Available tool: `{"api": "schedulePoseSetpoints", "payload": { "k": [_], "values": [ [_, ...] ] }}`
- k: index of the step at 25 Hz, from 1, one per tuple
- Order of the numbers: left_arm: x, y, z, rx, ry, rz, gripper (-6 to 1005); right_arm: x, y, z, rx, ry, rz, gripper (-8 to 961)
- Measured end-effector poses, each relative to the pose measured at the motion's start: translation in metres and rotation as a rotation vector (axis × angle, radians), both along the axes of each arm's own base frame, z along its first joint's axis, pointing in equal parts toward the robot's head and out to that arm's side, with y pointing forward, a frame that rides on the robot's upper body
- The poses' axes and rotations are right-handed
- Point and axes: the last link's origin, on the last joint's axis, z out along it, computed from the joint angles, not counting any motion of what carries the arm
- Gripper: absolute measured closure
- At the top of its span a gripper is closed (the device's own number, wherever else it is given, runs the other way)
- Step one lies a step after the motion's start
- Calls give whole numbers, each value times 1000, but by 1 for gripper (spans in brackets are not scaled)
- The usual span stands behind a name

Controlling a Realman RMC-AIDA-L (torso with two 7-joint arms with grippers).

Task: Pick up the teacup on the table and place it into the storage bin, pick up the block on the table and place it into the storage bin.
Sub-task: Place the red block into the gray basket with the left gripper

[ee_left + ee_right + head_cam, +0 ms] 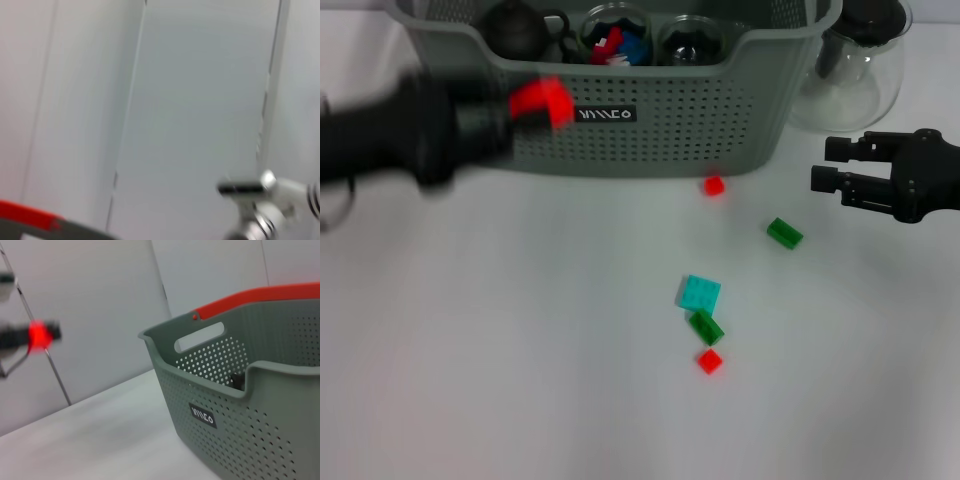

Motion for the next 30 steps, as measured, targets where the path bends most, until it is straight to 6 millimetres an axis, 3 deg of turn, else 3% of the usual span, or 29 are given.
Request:
{"api": "schedulePoseSetpoints", "payload": {
  "k": [5,9,13,17,20,24,30],
  "values": [
    [50,61,48,41,-9,148,696,-1,0,-1,-1,1,2,429],
    [89,116,65,28,88,270,691,-1,0,-1,-4,3,3,429],
    [114,164,47,13,287,410,687,-1,-1,-2,-3,3,5,429],
    [121,189,9,34,494,482,682,-2,0,-3,-1,3,8,429],
    [120,197,-20,65,630,521,679,-2,0,-3,-1,3,9,429],
    [118,202,-44,101,739,583,674,-3,0,-4,-2,4,8,429],
    [121,201,-48,99,748,583,667,-3,0,-4,-3,6,5,428]
  ]
}}
